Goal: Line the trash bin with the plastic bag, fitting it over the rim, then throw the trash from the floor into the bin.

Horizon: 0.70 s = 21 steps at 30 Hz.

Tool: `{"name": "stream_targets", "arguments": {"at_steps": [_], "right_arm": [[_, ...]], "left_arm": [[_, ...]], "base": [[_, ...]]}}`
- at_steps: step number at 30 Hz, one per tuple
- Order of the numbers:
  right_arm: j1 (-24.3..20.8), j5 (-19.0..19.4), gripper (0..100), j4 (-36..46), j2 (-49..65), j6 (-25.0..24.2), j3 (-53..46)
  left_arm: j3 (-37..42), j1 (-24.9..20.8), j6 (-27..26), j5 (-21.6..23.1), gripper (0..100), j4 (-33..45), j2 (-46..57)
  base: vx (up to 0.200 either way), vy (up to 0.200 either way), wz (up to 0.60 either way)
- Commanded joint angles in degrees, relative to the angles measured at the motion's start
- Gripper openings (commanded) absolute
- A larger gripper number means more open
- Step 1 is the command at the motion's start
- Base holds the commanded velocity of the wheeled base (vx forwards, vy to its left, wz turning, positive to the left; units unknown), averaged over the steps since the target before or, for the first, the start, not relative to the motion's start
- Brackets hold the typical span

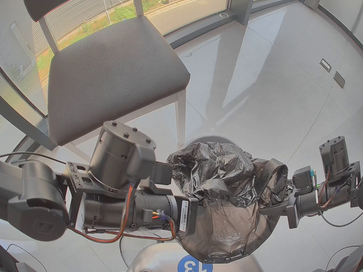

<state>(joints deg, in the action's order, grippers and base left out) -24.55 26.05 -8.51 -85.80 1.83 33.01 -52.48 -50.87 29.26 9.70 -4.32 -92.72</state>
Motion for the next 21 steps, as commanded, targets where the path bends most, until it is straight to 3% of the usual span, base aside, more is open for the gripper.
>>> {"name": "stream_targets", "arguments": {"at_steps": [1,9,21], "right_arm": [[3.5,0.1,0,0.2,-3.0,0.7,-0.3],[10.4,0.1,0,0.2,-2.5,3.4,-2.2],[11.1,0.1,0,-0.5,-6.0,3.4,1.9]], "left_arm": [[-2.9,0.9,0.0,0.2,0,-0.4,-4.6],[-9.2,3.3,-0.2,0.4,0,-0.6,-12.3],[-14.8,9.8,-0.4,0.2,0,-0.6,-17.8]], "base": [[0.0,0.0,0.0],[0.0,0.0,0.0],[0.0,0.0,0.0]]}}
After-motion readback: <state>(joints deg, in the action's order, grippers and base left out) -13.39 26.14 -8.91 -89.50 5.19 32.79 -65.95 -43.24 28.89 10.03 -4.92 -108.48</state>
